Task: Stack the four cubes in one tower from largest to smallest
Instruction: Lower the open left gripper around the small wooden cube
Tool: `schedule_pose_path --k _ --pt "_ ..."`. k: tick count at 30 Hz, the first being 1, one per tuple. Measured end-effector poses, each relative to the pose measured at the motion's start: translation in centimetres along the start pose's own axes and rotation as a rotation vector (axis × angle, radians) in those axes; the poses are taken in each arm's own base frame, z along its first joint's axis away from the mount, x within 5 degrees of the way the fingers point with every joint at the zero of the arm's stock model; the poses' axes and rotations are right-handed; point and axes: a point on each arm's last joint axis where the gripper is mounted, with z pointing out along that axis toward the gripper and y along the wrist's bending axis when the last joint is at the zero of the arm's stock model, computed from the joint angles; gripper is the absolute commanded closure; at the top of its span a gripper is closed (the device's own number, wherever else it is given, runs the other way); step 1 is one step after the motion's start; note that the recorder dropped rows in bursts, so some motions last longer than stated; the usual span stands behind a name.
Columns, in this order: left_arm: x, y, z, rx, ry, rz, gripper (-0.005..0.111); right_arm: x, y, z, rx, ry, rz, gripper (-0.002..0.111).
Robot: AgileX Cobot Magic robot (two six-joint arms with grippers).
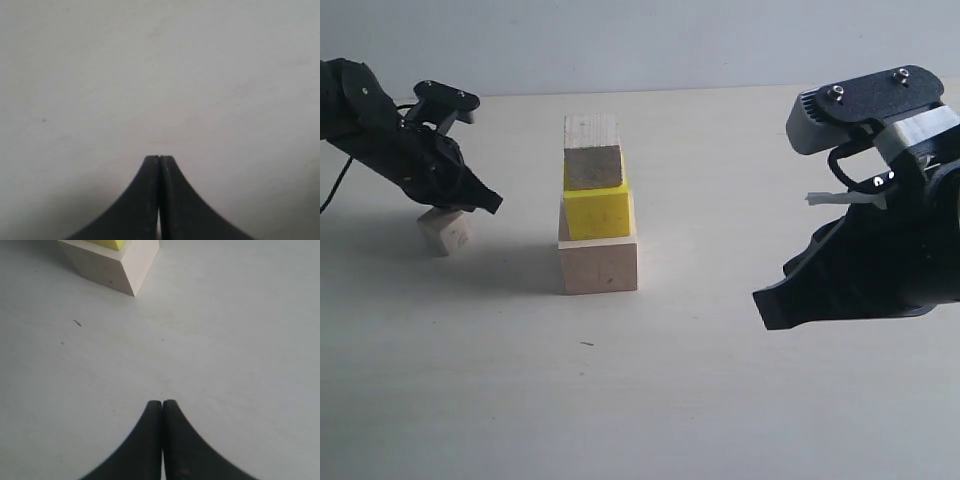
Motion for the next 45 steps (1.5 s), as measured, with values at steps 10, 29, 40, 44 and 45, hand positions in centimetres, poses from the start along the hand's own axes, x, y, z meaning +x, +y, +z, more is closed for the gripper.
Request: schedule_pose_path --k 10,29,40,44,45 --pt "2.0 -1.2 -5.2 -0.025 -0.049 -0.068 0.107 0.1 0.0 0.0 0.000 0.007 -0.001 0.108" --pt "3.6 -3.6 -16.1 0.066 0.114 -0.138 0.079 0.3 0.0 0.0 -0.003 0.036 0.014 0.108" --pt "4.1 -3.0 -16.1 0.008 0.163 -0.089 0.016 0.3 0.1 0.0 -0.006 0.031 0.015 0.108" --pt "4.0 -2.8 -14.8 0.010 0.179 -0.095 0.027 0.3 0.1 0.0 -0.007 0.031 0.017 0.108" --pt "4.0 -2.8 -14.3 0.012 0.190 -0.096 0.026 0.3 0.1 0.0 -0.007 0.031 0.017 0.108"
